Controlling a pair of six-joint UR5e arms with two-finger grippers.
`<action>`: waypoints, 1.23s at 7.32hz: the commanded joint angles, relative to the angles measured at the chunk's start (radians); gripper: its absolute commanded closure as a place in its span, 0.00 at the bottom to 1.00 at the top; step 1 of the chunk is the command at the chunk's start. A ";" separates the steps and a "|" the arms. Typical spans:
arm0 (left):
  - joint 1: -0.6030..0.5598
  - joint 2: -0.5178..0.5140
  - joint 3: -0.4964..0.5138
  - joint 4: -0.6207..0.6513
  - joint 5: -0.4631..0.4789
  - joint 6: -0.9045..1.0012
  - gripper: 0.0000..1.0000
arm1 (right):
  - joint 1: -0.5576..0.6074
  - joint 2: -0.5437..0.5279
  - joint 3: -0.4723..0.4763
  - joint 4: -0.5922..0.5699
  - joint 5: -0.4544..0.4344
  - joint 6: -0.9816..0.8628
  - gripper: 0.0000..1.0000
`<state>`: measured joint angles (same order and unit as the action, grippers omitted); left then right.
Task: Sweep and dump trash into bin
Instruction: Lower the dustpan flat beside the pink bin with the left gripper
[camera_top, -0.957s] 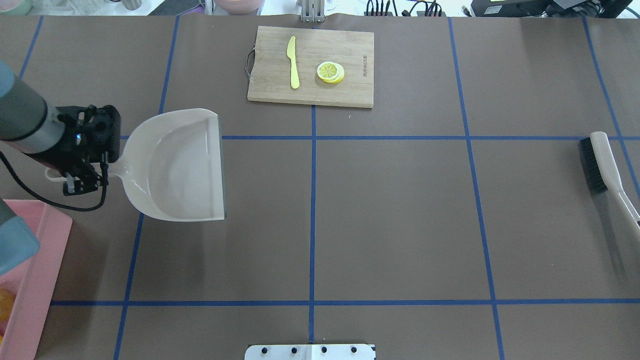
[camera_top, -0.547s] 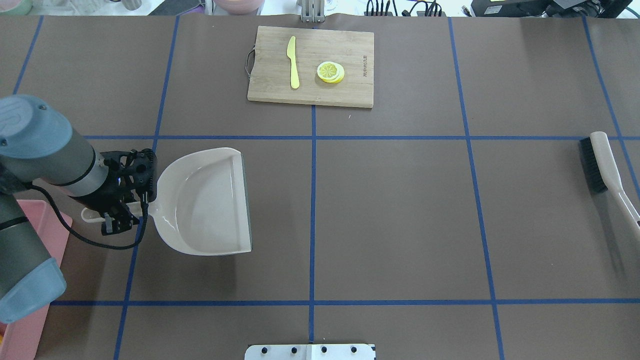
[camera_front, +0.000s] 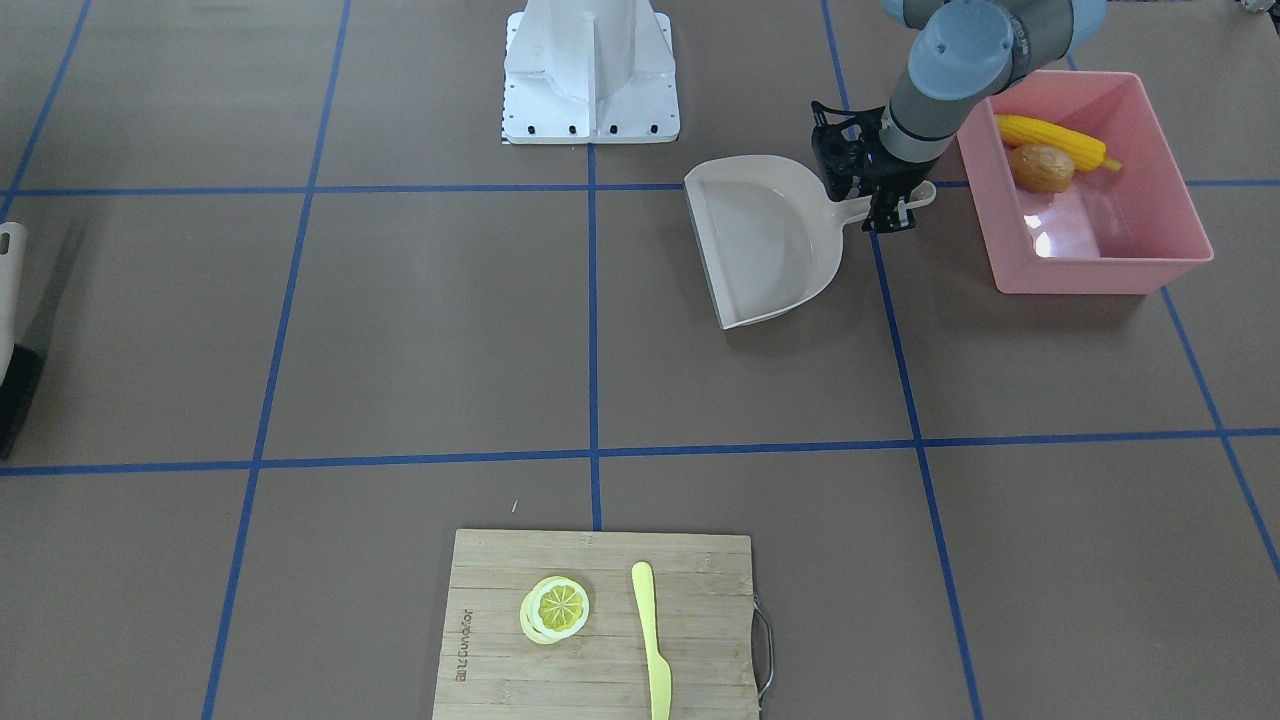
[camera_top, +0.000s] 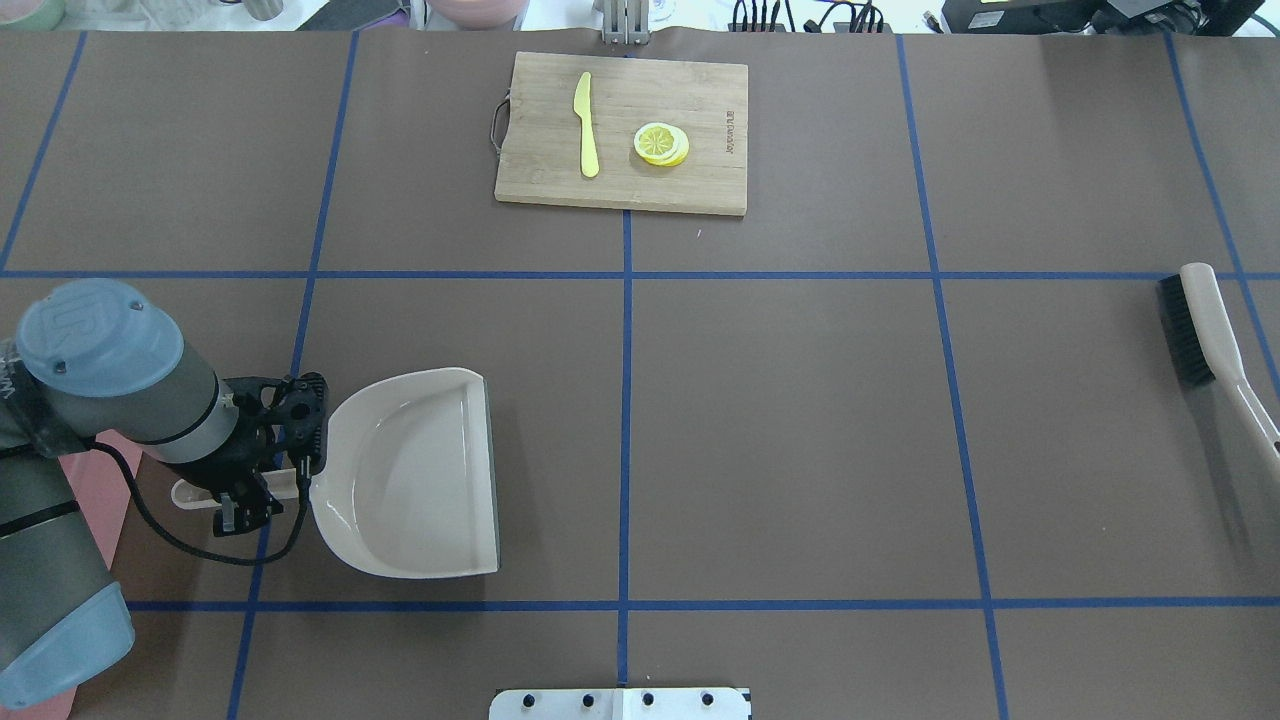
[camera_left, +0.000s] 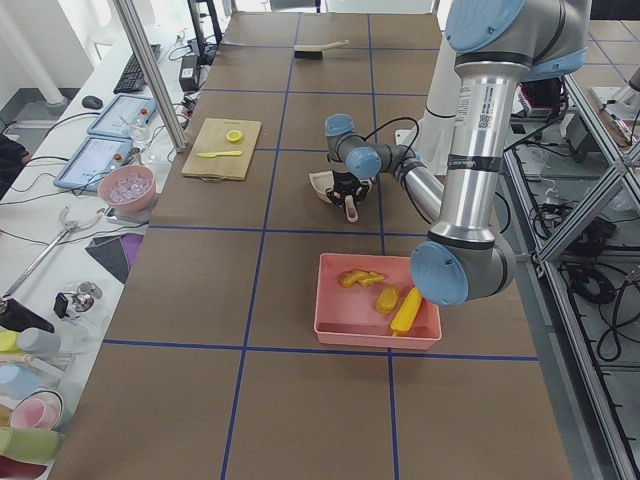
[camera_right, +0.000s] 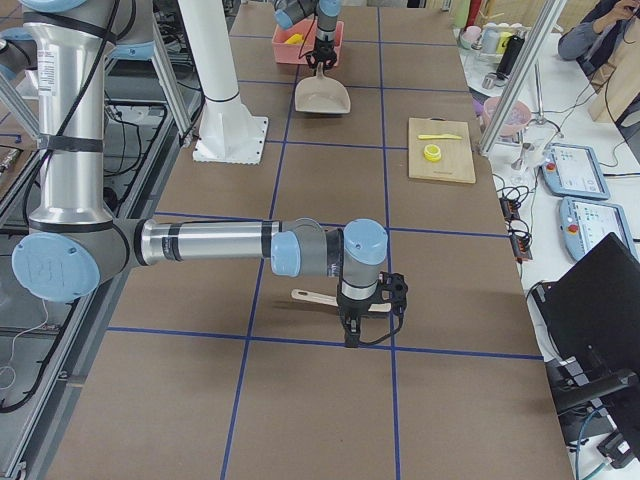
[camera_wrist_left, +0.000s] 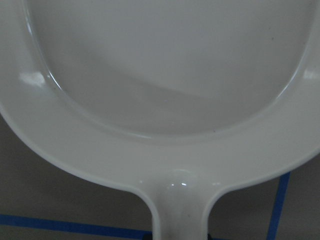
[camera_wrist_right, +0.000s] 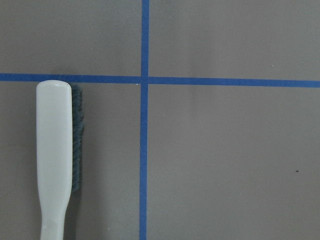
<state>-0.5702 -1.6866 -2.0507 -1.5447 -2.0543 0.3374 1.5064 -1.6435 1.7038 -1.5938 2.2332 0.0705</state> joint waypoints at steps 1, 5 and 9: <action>0.012 0.056 -0.046 -0.011 0.038 0.043 1.00 | 0.000 0.001 -0.003 0.000 -0.001 0.000 0.00; 0.010 0.070 -0.129 0.211 0.097 0.120 1.00 | 0.000 0.001 0.000 0.000 0.000 -0.001 0.00; 0.010 0.035 -0.120 0.207 0.144 0.114 1.00 | 0.000 0.001 -0.004 0.000 0.000 0.000 0.00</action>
<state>-0.5599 -1.6422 -2.1725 -1.3348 -1.9307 0.4544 1.5064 -1.6429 1.6999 -1.5938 2.2335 0.0693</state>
